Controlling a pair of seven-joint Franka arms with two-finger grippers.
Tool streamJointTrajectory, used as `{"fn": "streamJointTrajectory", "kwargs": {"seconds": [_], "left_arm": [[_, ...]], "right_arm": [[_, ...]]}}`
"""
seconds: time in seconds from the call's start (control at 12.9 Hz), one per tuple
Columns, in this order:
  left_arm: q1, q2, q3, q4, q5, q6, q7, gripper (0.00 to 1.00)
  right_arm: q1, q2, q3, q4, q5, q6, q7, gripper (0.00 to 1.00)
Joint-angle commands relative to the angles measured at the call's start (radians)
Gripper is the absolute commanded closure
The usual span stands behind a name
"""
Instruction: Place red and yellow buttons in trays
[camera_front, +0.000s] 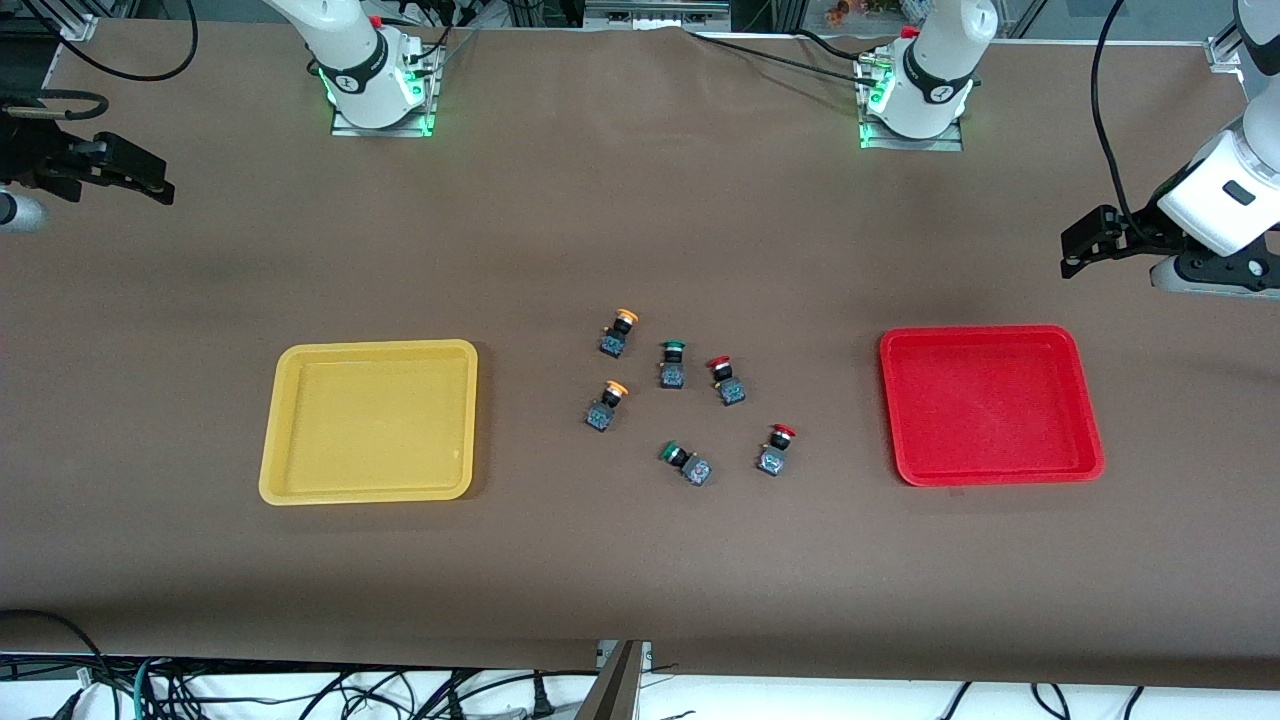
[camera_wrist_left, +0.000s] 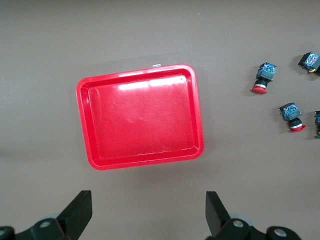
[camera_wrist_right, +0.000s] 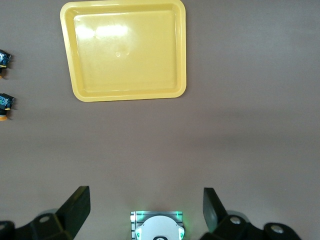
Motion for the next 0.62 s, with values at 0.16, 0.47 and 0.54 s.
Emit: {"fn": "streamJointTrajectory", "kwargs": {"seconds": [0.16, 0.47, 0.54], "left_arm": [[0.008, -0.007, -0.011, -0.008, 0.014, 0.008, 0.001, 0.0], [0.008, -0.007, -0.011, -0.008, 0.014, 0.007, 0.001, 0.0], [0.008, -0.007, -0.011, -0.008, 0.014, 0.007, 0.001, 0.0]], "right_arm": [[-0.012, 0.009, 0.005, 0.026, -0.002, -0.006, 0.005, 0.0], [-0.009, 0.023, 0.008, 0.027, -0.001, 0.006, 0.007, 0.0], [-0.009, 0.026, 0.008, 0.03, -0.001, 0.02, 0.005, 0.0]]}}
